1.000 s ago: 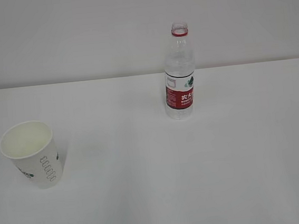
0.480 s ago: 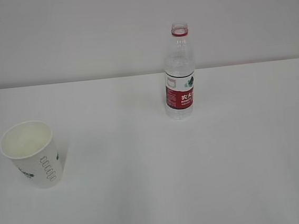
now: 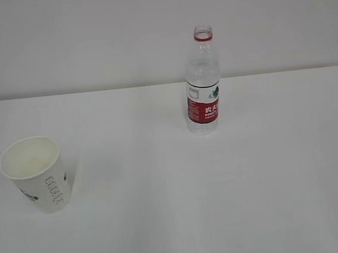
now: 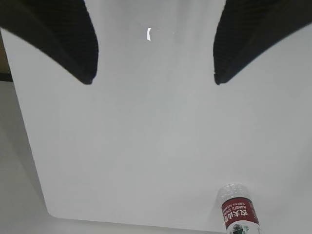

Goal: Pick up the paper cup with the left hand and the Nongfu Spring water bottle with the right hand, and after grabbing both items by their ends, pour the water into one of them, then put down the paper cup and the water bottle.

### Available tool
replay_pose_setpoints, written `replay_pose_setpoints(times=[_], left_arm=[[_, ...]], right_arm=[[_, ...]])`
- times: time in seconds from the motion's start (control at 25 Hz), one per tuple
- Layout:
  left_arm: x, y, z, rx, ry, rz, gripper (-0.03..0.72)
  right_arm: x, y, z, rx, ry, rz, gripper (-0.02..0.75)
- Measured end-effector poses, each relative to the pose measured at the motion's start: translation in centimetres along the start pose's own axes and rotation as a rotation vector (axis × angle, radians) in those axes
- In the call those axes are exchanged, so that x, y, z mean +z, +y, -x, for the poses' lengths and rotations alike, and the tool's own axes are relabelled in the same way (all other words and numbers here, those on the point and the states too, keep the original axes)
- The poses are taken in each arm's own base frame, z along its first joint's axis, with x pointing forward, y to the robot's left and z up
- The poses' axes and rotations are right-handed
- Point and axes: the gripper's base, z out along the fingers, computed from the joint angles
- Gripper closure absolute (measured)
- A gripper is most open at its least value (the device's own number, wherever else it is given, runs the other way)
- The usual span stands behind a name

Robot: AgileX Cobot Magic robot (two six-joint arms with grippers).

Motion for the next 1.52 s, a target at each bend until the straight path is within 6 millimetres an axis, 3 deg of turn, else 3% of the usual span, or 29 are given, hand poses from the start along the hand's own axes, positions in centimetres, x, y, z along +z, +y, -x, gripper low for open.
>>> replay_pose_setpoints(times=[1.52], left_arm=[[0.0,0.0,0.0,0.0,0.0,0.0,0.172]], right_arm=[[0.0,0.0,0.0,0.0,0.0,0.0,0.186]])
